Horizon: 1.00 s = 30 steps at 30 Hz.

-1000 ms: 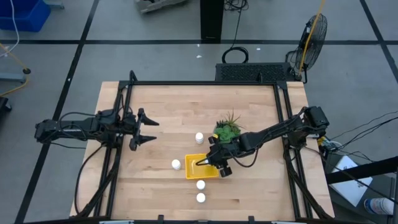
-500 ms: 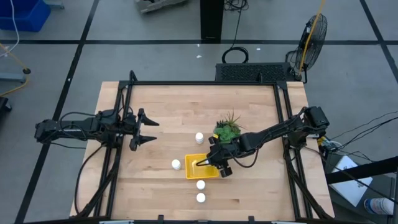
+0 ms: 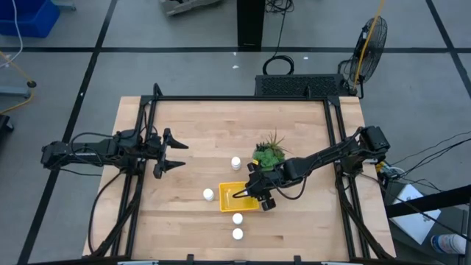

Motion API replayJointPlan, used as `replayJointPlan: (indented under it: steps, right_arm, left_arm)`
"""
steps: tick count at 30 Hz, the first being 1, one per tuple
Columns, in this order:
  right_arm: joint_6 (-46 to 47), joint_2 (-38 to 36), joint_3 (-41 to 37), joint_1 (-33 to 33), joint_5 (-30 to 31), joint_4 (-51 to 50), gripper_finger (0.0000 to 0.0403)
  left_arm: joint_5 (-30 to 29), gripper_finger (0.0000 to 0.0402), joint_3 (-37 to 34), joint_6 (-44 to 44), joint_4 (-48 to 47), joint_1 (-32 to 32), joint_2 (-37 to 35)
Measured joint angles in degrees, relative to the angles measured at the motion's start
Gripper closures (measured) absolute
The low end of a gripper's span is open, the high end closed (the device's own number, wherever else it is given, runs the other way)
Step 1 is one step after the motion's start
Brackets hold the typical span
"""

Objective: Pick and place pill bottles into a basket
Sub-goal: Put the white pill bottle into the yellow bin

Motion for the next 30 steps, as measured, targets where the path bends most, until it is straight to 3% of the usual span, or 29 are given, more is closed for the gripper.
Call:
replayJointPlan:
  steps: [22, 30]
  right_arm:
    - [-0.2, 1.1, 0.0, 0.2, 0.0, 1.3, 0.0232]
    - [-0.3, 1.1, 0.0, 0.3, 0.1, 0.9, 0.0217]
  left_arm:
    - [0.1, 0.0092, 0.0, -0.9, -0.2, 0.0, 0.0]
    - [0.1, 0.0092, 0.0, -0.9, -0.2, 0.0, 0.0]
